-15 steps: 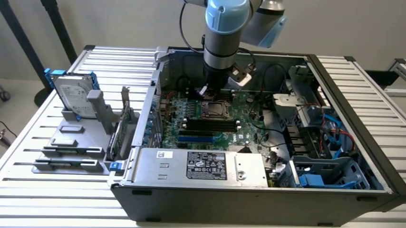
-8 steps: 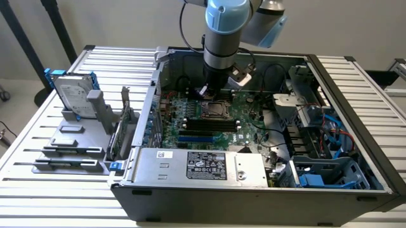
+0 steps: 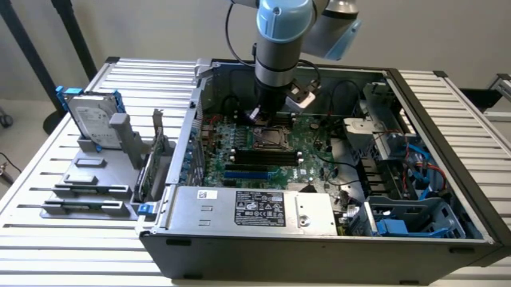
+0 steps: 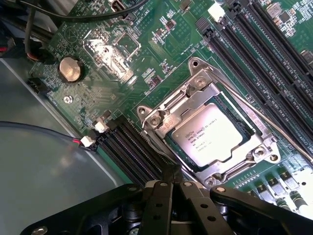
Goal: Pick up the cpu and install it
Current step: 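Install the first cpu locking lever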
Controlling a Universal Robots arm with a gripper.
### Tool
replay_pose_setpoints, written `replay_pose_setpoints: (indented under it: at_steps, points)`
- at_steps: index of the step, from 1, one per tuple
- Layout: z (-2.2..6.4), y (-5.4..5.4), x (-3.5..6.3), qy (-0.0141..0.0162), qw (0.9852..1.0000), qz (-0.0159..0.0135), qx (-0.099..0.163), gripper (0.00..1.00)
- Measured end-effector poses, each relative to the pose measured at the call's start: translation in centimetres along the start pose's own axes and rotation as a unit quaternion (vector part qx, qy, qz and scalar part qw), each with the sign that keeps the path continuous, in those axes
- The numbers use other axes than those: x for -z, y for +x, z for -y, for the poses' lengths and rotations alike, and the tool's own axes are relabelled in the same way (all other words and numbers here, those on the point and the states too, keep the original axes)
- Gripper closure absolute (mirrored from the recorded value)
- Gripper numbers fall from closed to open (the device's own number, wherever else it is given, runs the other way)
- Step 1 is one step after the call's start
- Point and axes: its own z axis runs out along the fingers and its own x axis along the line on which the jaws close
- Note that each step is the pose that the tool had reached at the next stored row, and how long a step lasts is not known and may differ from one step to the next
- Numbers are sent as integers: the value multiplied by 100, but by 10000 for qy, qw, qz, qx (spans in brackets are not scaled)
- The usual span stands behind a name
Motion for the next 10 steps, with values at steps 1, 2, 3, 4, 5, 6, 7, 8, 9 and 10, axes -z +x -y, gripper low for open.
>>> replay_pose_setpoints:
  at_steps: [1, 2, 3, 4, 5, 6, 7, 8, 9, 10]
  points:
    - [0, 0, 0, 1, 10000, 1, 0, 89]
    - [0, -1, 0, 1, 10000, 1, 0, 89]
    - [0, -1, 0, 1, 10000, 1, 0, 89]
    - [0, -1, 0, 1, 10000, 2, 0, 89]
    - [0, -1, 0, 1, 10000, 2, 0, 89]
    - [1, -1, 0, 1, 10000, 2, 0, 89]
    - [3, 1, 0, 0, 10000, 2, -1, 89]
    - [6, 4, -1, 0, 10000, 3, -1, 89]
    - [8, 6, -2, 0, 10000, 2, -1, 89]
    - [9, 9, -4, 1, 10000, 1, 0, 89]
